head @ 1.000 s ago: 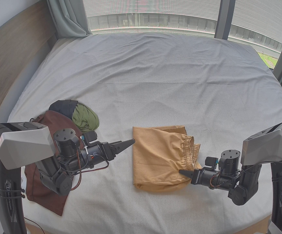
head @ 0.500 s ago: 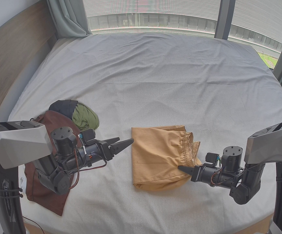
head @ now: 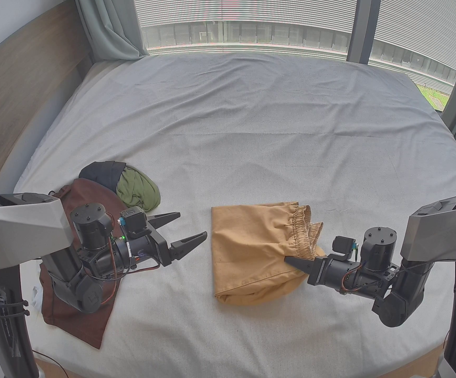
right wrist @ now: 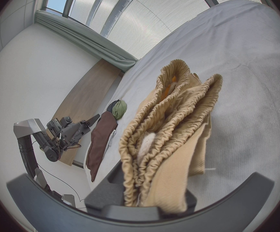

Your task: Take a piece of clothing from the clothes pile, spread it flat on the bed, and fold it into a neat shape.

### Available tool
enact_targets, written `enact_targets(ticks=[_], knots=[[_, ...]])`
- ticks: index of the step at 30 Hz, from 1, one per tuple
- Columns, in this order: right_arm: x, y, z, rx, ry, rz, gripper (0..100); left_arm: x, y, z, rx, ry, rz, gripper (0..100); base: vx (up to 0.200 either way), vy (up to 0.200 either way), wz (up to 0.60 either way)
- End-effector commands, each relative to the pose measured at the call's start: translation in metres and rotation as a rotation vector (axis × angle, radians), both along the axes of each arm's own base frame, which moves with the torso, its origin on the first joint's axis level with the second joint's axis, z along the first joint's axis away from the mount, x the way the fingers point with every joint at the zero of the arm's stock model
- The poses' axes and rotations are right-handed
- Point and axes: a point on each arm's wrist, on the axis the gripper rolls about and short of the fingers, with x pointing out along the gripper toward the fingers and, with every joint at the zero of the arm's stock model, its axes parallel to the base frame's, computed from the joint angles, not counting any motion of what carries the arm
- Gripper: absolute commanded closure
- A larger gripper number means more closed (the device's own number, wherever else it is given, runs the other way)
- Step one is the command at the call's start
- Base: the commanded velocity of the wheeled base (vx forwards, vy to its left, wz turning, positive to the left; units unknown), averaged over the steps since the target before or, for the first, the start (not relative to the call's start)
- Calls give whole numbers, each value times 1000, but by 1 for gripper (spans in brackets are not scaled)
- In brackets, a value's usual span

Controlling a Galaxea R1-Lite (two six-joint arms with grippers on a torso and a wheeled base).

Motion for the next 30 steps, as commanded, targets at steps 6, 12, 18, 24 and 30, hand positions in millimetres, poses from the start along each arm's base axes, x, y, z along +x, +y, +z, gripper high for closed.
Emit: enact_targets(ticks=[6, 12, 18, 24, 30], knots=[[3, 9, 24, 69, -56, 12, 100, -1, 6, 11, 2, -39, 10, 0, 0, 0, 0], [1, 11, 39, 111, -71, 16, 100, -3, 6, 15, -6, -44, 11, 0, 0, 0, 0], [0, 10, 41, 117, -76, 14, 100, -2, 6, 16, -6, -47, 12, 0, 0, 0, 0], [0, 11, 63, 170, -118, 11, 100, -2, 5, 17, -8, -47, 9, 0, 0, 0, 0], [0, 12, 71, 197, -125, 11, 100, -2, 5, 18, -10, -49, 9, 0, 0, 0, 0]])
